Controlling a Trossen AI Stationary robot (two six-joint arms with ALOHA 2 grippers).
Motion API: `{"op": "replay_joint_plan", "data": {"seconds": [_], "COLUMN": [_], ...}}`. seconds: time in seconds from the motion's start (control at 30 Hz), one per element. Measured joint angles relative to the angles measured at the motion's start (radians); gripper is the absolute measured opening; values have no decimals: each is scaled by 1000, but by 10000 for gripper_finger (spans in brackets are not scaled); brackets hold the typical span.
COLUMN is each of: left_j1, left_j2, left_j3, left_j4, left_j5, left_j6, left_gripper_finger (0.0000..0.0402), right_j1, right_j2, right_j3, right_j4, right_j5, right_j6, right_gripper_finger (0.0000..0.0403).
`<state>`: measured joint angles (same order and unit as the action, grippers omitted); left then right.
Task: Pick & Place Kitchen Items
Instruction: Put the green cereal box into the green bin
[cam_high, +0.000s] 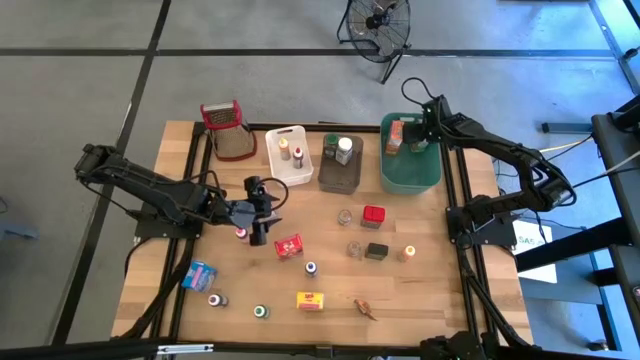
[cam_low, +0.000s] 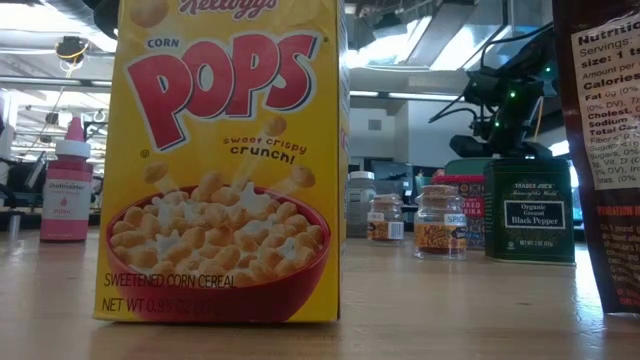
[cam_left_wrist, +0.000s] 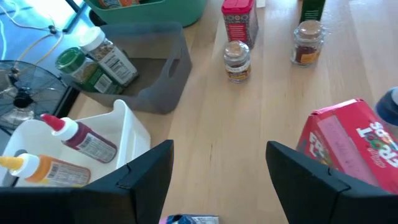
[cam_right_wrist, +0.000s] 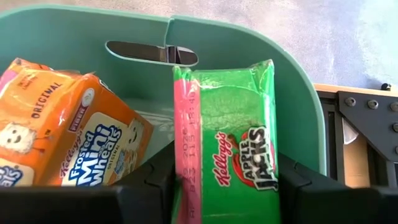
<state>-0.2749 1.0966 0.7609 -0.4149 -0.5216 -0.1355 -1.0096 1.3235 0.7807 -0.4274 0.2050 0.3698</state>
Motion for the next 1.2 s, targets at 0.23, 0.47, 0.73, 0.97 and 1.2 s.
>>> {"op": "replay_joint_plan", "data": {"seconds": [0.23, 0.47, 0.73, 0.97, 1.2], "left_j1": [0, 0, 0, 0, 0], "left_j2": [0, 0, 0, 0, 0], "left_j3": [0, 0, 0, 0, 0], "left_j4": [-4, -8, -8, -8, -7], "left_j5": [19, 19, 19, 19, 17], "left_j6": [-8, -8, -9, -15, -10], "left_gripper_finger": [251, 251, 251, 251, 251], "right_j1": [0, 0, 0, 10, 13], "right_j2": [0, 0, 0, -26, -92], "right_j3": [0, 0, 0, 0, 0], "right_j4": [0, 5, 36, 55, 58], "right_j5": [4, 6, 30, 33, 26], "right_j6": [0, 4, 7, -30, -39], "right_gripper_finger": [187, 221, 224, 224, 224]}}
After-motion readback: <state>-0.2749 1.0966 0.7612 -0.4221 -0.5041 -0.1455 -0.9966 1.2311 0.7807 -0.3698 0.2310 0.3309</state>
